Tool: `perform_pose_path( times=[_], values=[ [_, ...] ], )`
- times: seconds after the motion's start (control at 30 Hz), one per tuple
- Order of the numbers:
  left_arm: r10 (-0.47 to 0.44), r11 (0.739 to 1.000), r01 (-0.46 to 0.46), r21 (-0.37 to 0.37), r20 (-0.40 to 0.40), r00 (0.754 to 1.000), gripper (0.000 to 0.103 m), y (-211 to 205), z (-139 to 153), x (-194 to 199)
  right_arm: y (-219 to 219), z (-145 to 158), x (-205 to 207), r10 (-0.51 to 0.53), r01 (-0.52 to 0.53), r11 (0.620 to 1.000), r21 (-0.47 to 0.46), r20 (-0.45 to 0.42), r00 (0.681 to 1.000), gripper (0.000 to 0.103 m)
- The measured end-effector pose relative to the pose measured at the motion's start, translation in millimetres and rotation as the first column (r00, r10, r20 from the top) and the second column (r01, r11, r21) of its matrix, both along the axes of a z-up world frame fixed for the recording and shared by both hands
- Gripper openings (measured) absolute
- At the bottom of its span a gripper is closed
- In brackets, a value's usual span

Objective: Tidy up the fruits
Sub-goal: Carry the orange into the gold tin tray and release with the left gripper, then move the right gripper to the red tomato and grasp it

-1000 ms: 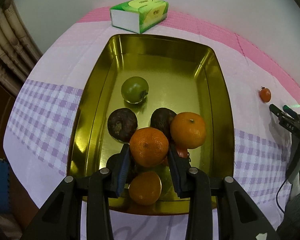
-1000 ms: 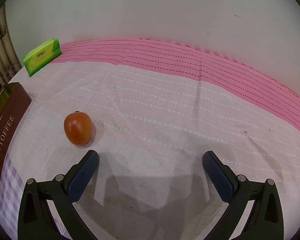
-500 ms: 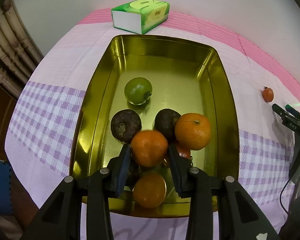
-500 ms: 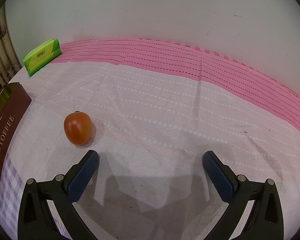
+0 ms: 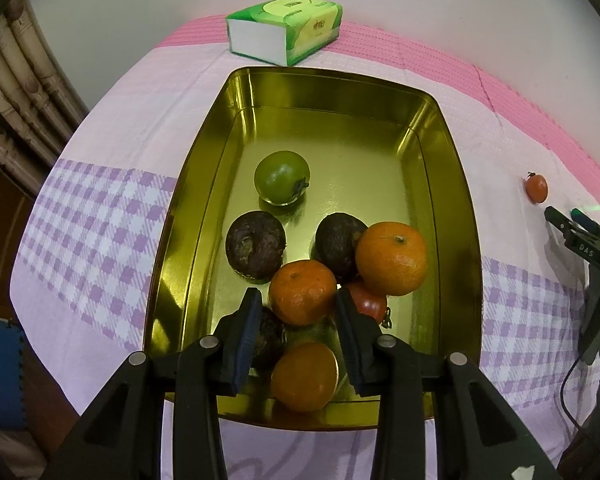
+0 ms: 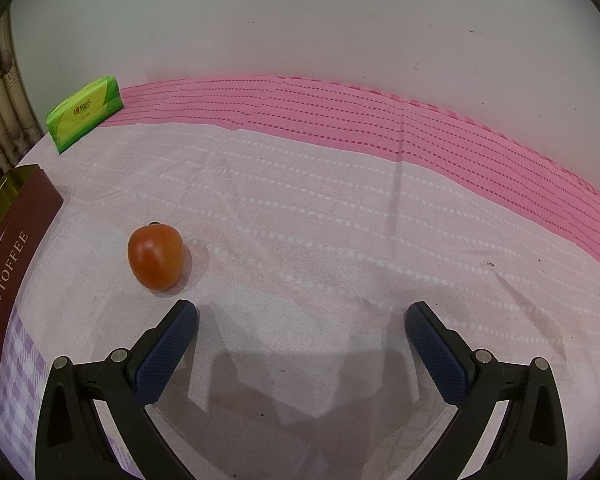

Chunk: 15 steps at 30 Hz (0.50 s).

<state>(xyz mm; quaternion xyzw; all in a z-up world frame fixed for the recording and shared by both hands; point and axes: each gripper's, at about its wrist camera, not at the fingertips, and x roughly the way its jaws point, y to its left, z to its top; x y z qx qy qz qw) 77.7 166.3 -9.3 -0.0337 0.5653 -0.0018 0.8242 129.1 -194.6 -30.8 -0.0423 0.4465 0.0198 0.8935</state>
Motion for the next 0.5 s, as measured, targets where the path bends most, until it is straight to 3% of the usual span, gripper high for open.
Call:
perform_pose_path(
  times=[0.33,0.5],
  values=[
    [0.004,1.0,-0.004,-0.005,0.035,0.999,0.043,8,15,-9,0,0,0,-0.001,0.001,1.0,0.002,0.0,1.0,0.103],
    [0.015,1.0,-0.017,0.026,0.074,0.997,0.047,13,25,-14,0,1,-1,0.025,-0.025,1.0,0.003,-0.025,0.999,0.103]
  ],
)
